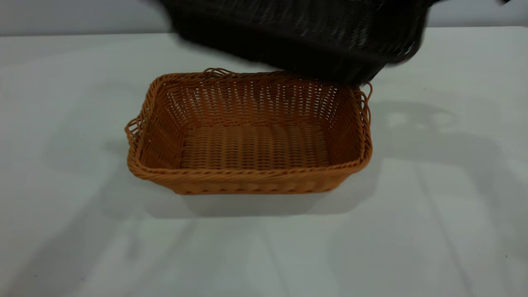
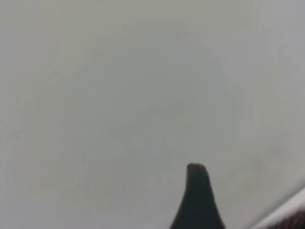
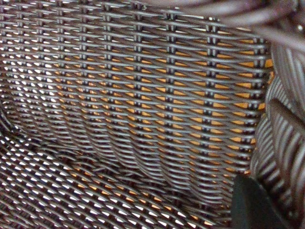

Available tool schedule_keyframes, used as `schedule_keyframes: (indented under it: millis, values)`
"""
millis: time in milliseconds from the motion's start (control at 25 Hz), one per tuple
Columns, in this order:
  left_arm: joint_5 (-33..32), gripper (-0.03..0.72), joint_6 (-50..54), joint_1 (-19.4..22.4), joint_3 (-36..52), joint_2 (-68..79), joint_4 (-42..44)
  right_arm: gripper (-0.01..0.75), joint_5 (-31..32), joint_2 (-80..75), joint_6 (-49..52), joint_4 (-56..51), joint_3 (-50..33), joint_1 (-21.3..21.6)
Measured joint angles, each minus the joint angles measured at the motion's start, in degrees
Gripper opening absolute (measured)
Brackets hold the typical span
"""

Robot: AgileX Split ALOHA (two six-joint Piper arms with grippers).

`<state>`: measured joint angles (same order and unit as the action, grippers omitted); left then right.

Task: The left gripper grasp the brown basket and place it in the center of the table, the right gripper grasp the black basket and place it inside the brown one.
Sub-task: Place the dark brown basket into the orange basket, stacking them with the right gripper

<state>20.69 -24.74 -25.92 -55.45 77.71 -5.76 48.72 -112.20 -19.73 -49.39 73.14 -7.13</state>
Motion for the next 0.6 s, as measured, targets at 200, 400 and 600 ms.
schedule_keyframes:
  millis: [200, 400, 600]
  values:
    - [-18.2, 0.495, 4.6, 0.0, -6.01, -2.34, -0.95, 0.076, 0.05, -5.23, 0.08, 1.24, 2.68, -5.12]
    - [-36.68, 0.494, 4.06, 0.0, -11.11, -2.35, -0.89, 0.076, -0.25, -9.13, 0.21, 4.41, 3.67, -6.01]
    - [-40.97, 0.494, 3.08, 0.0, -11.95, -2.39, -0.85, 0.078, -0.91, -10.84, 1.62, 8.67, 3.67, -6.01]
